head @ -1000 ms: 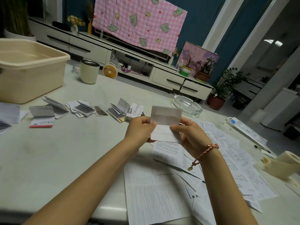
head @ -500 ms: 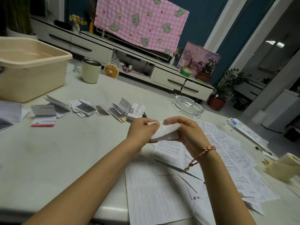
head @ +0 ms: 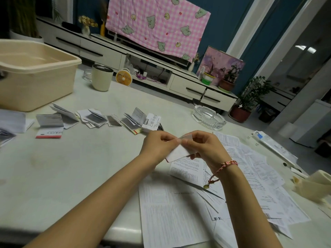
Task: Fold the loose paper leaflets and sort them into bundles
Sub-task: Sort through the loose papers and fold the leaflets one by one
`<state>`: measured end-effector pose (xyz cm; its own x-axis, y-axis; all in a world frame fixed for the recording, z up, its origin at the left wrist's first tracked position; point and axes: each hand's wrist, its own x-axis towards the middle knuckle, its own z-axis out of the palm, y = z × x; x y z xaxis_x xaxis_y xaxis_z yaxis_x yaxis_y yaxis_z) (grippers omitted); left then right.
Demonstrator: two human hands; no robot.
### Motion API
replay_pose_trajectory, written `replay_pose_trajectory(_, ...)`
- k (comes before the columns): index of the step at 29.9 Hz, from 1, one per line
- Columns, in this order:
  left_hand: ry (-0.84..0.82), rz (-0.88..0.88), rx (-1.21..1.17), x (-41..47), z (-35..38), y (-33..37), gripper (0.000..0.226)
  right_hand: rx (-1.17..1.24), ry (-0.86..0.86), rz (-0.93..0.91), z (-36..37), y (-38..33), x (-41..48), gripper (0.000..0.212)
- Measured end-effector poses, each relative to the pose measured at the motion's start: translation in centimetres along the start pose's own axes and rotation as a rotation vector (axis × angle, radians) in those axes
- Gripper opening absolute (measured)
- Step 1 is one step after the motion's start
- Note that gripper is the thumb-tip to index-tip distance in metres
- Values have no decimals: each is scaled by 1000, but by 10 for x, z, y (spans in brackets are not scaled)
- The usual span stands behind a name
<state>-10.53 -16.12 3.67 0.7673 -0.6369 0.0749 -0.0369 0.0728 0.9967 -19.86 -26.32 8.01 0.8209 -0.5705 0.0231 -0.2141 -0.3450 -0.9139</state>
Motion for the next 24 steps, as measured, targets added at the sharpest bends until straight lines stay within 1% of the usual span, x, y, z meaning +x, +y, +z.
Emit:
replay_pose_trajectory(3,90,-21,11,4,1,-3,7,90,47,40,4,0,3,4)
replay_pose_trajectory(5,196,-62,-64,7,1,-6,14,152,44,81,8,0,5,13)
replay_pose_trajectory(7,321,-112,-170,10,-1,-9,17,187,5,122,13,1,7,16)
replay_pose_trajectory(10,474,-141,-278,11,-4,-11,11,222,-104,179,28,1,8,7)
replay_pose_trajectory(13,533,-142,-343,12,-3,-14,5,231,-178,206,49,4,12,22)
replay_pose_trajectory(16,569,-160,-373,14,-6,-17,2,183,-125,178,68,8,19,33)
replay_pose_trajectory(18,601,-170,-330,17,-12,-22,4,168,-72,162,74,11,27,37)
replay_pose_trajectory(20,625,-189,-275,22,-17,-30,1,142,-8,161,76,15,35,33)
replay_pose_trajectory(24,606,-243,-199,30,-20,-44,8,40,122,150,73,22,49,28)
